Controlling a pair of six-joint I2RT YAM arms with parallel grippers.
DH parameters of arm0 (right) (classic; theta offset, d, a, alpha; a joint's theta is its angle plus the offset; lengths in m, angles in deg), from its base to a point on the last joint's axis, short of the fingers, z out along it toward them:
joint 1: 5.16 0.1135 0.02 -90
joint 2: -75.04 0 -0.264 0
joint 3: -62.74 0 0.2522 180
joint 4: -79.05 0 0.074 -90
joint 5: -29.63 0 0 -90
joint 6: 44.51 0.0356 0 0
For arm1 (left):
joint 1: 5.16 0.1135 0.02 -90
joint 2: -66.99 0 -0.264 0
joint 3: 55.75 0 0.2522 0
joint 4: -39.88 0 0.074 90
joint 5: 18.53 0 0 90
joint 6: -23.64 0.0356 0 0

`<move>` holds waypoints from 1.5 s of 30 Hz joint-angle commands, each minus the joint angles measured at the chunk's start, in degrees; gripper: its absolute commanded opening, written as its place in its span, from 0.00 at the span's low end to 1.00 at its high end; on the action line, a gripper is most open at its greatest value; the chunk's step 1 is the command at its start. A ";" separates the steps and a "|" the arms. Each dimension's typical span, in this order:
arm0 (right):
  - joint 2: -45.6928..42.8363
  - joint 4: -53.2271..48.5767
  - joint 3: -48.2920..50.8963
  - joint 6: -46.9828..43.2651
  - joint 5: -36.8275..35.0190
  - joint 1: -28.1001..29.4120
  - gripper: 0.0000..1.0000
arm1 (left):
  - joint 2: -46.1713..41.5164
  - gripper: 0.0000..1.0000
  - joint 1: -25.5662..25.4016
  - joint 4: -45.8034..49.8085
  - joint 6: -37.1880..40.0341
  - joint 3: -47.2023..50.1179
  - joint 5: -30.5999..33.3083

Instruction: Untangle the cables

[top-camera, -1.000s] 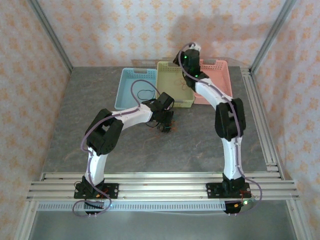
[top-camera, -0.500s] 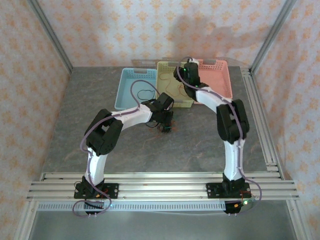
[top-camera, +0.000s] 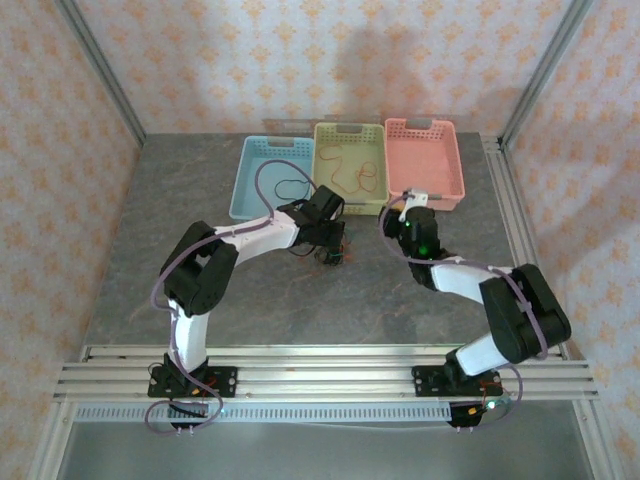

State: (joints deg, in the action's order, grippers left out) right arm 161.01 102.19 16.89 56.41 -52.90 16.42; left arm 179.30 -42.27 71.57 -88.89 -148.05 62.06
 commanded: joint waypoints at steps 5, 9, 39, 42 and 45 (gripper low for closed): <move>6.66 10.84 -2.36 5.36 15.18 2.50 0.32 | -2.54 0.05 0.20 -3.06 -0.23 1.56 0.78; 6.39 12.50 -1.39 6.75 15.41 2.53 0.38 | -2.54 0.05 0.23 -3.20 -0.30 1.83 0.88; 18.11 -7.29 -14.49 12.14 27.31 2.55 0.35 | -4.05 0.05 0.27 -2.91 -0.24 1.72 1.48; 18.63 -7.74 -14.87 12.34 27.59 2.50 0.35 | -4.25 0.04 0.23 -2.82 -0.49 1.84 2.21; 19.38 -9.86 -16.09 12.20 28.13 2.52 0.28 | -5.38 0.06 0.25 -3.84 -0.62 3.01 3.07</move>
State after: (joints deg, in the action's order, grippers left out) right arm 179.24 94.70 2.88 68.46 -25.93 18.91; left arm 177.18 -42.24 69.06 -89.04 -146.39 62.76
